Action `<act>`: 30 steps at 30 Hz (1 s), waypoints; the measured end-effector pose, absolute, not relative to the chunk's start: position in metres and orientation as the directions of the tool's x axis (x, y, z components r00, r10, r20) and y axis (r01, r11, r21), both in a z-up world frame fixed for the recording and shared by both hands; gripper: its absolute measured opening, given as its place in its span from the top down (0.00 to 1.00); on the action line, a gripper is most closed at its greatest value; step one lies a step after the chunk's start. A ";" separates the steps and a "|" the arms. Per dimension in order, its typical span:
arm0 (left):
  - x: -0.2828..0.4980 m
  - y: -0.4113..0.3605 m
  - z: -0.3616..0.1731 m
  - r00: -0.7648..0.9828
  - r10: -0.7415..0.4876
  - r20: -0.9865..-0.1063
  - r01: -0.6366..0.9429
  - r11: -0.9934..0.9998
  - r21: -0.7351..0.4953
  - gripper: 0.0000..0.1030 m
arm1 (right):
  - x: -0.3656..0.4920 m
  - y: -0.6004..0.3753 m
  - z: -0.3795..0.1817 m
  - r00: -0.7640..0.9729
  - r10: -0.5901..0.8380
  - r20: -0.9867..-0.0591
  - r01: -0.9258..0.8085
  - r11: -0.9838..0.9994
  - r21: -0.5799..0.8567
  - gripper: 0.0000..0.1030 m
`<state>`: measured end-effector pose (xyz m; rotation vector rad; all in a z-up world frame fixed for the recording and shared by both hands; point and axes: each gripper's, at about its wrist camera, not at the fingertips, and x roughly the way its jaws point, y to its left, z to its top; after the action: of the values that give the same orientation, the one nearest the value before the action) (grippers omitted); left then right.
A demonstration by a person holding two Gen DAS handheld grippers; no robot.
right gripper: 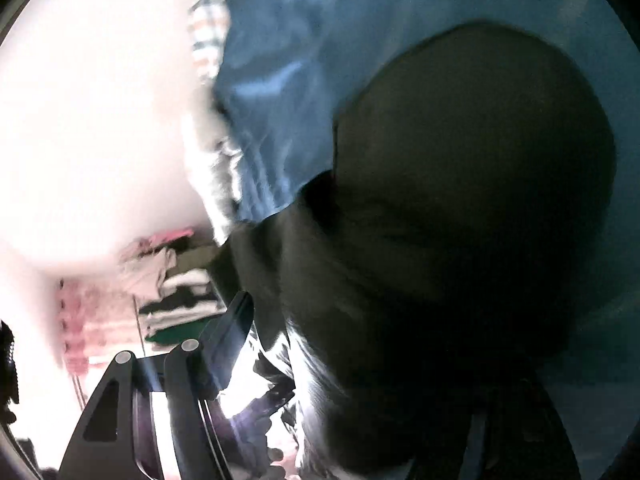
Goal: Fold large clothes
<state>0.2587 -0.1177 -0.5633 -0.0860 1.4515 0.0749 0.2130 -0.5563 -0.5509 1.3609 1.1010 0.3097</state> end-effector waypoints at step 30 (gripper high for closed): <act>0.170 0.052 -0.514 0.253 -0.227 -0.940 -0.418 0.851 -0.318 0.00 | 0.249 -0.251 -0.334 0.018 0.854 -0.520 -0.224 0.510 0.830 0.79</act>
<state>0.1702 0.0520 -0.5145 -0.5813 1.3302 0.1399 0.2495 -0.2515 -0.3344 0.6279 1.2879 0.9285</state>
